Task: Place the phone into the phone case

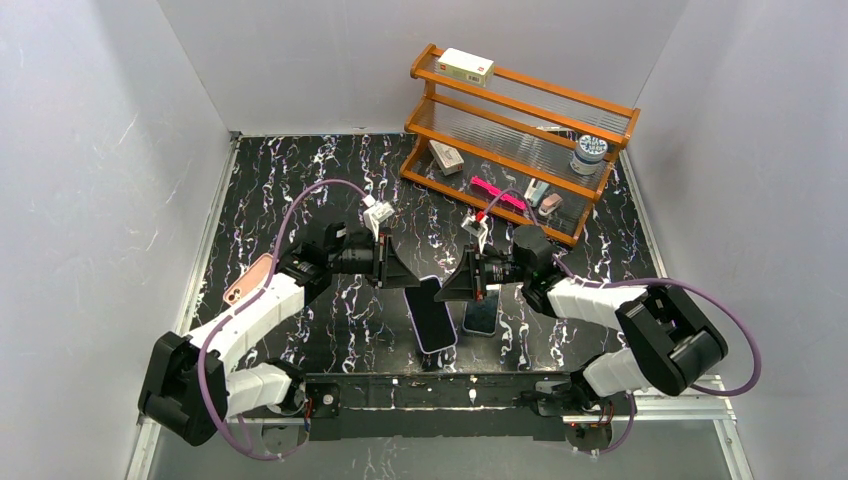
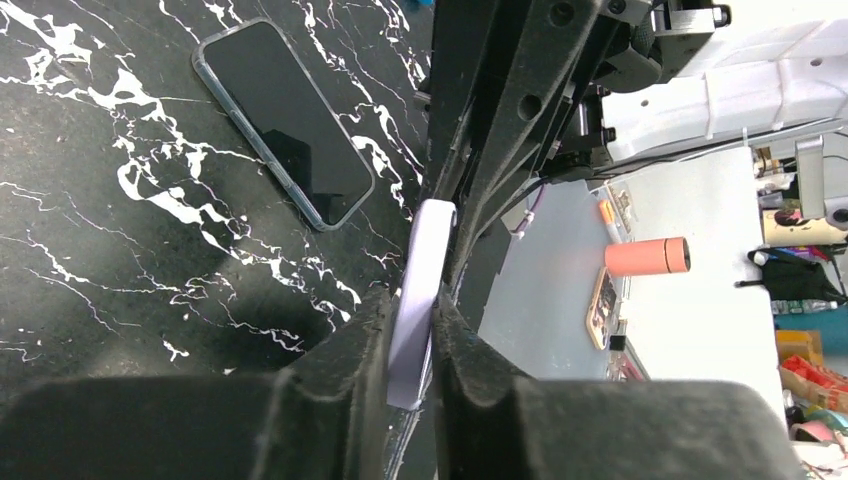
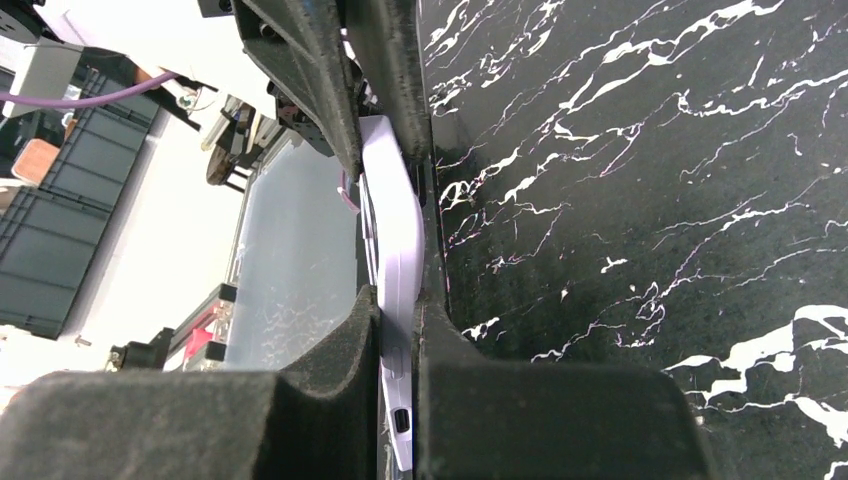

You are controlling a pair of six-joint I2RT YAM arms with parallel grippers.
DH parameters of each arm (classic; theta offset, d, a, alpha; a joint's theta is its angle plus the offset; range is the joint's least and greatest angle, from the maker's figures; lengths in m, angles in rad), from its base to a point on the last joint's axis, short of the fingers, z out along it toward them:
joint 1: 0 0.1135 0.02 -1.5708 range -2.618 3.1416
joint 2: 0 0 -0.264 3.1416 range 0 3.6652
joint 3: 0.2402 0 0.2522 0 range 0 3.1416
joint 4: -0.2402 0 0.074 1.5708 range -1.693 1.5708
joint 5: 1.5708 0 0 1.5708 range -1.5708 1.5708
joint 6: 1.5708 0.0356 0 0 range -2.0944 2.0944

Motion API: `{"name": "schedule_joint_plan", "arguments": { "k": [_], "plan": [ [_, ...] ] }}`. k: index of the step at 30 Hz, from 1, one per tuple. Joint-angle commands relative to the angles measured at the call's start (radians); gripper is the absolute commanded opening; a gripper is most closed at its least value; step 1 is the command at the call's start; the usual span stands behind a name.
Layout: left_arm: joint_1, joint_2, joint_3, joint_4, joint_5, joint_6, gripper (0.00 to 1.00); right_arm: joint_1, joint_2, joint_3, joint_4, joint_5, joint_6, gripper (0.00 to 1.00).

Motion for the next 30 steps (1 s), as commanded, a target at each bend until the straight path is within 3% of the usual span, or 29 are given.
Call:
{"name": "schedule_joint_plan", "arguments": {
  "k": [1,3,12,18,23,25,28,30],
  "plan": [
    [-0.005,-0.030,0.002,-0.045,-0.075,0.048,0.05,0.003,-0.003,0.032,0.103,0.022,0.047,0.01],
    [-0.008,-0.028,0.002,-0.058,-0.100,0.063,0.00,0.004,0.010,0.027,0.118,0.041,0.069,0.01],
    [-0.053,-0.029,0.061,-0.195,-0.286,0.141,0.02,0.004,0.083,0.005,0.210,0.086,0.164,0.01],
    [-0.053,-0.020,0.086,-0.219,-0.318,0.069,0.45,0.004,0.069,-0.006,0.217,0.067,0.159,0.01],
    [-0.052,-0.009,0.075,-0.225,-0.318,0.066,0.51,0.002,0.069,0.002,0.174,0.060,0.129,0.01],
    [-0.052,-0.003,0.073,-0.225,-0.313,0.066,0.45,0.003,0.075,0.000,0.181,0.057,0.130,0.01],
    [-0.051,0.003,0.070,-0.216,-0.328,0.062,0.16,0.002,0.081,-0.003,0.188,0.073,0.136,0.01],
    [-0.051,0.012,0.078,-0.224,-0.346,0.066,0.04,0.002,0.081,-0.002,0.184,0.091,0.136,0.01]
  ]
}}
